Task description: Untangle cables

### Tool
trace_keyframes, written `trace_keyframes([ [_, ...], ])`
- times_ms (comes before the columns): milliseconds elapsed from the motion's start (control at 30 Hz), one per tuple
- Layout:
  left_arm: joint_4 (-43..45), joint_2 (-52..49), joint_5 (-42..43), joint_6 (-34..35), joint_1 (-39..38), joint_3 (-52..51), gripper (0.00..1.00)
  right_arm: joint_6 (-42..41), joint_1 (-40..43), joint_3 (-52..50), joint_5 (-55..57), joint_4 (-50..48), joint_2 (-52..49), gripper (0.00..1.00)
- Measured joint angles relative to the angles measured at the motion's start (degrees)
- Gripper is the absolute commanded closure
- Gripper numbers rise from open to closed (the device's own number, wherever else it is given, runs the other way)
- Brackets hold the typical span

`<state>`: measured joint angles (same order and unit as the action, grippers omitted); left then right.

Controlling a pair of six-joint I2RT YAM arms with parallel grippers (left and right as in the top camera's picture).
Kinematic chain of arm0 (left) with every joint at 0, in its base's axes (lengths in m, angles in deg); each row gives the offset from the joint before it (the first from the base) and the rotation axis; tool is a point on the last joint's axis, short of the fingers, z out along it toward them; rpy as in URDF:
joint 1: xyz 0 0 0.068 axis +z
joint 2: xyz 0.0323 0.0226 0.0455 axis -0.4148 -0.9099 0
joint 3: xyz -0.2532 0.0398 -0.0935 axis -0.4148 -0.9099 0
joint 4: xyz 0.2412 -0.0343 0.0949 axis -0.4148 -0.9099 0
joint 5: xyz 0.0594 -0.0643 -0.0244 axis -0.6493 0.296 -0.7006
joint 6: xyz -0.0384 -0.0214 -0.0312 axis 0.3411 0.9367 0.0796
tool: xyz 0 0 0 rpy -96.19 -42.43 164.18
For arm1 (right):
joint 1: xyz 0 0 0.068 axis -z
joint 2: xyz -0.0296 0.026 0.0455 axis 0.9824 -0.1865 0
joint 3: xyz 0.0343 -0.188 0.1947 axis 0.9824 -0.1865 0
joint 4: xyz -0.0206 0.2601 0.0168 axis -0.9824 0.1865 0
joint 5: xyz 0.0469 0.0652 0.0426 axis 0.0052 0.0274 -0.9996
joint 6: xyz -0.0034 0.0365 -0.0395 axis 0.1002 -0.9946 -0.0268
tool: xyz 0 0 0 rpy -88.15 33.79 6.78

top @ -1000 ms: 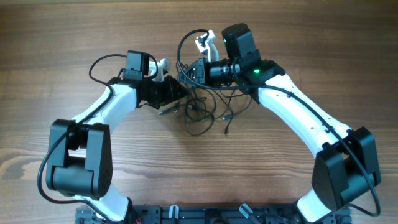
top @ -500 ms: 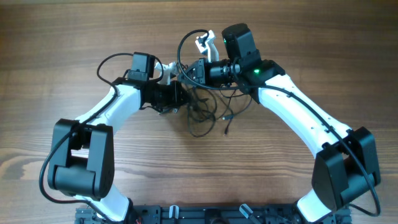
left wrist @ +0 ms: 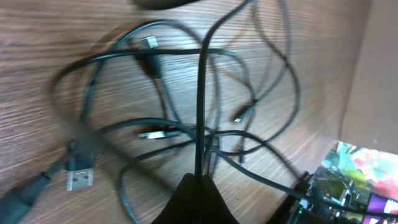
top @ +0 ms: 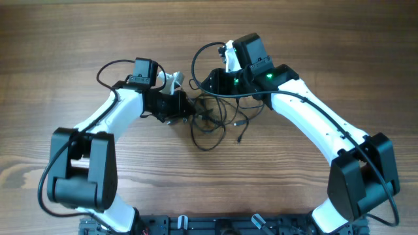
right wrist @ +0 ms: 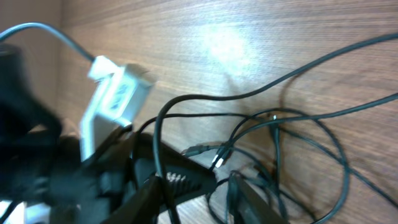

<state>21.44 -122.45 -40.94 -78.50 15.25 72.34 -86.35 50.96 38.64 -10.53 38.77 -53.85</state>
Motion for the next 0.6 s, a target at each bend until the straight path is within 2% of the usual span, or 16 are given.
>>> trace_keyframes([
  [67, -0.1, 3.5, 0.8, -0.6, 0.0, 0.0, 0.96, 0.0, 0.0, 0.0, 1.0, 0.0, 0.0, 0.37],
  [233, 0.8, 13.7, 1.4, -1.0, 0.0, 0.0, 0.96, 0.3, 0.0, 0.0, 1.4, 0.0, 0.0, 0.35],
  [300, 1.8, 17.6, 1.4, -1.0, 0.0, 0.0, 0.91, 0.3, 0.0, 0.0, 1.4, 0.0, 0.0, 0.35],
  [333, 2.6, 19.1, 1.3, -1.2, 0.0, 0.0, 0.85, 0.3, 0.0, 0.0, 1.4, 0.0, 0.0, 0.35],
  [367, 3.5, 20.5, 1.3, -1.2, 0.0, 0.0, 0.85, 0.3, 0.0, 0.0, 1.4, 0.0, 0.0, 0.35],
  [467, 5.0, 23.5, 1.3, -1.5, 0.0, 0.0, 0.96, 0.3, 0.0, 0.0, 1.7, 0.2, 0.0, 0.35],
  [600, 3.4, 23.9, 0.6, -1.6, 0.0, 0.0, 0.96, 0.7, 0.0, 0.0, 6.8, 1.6, 0.0, 0.34],
])
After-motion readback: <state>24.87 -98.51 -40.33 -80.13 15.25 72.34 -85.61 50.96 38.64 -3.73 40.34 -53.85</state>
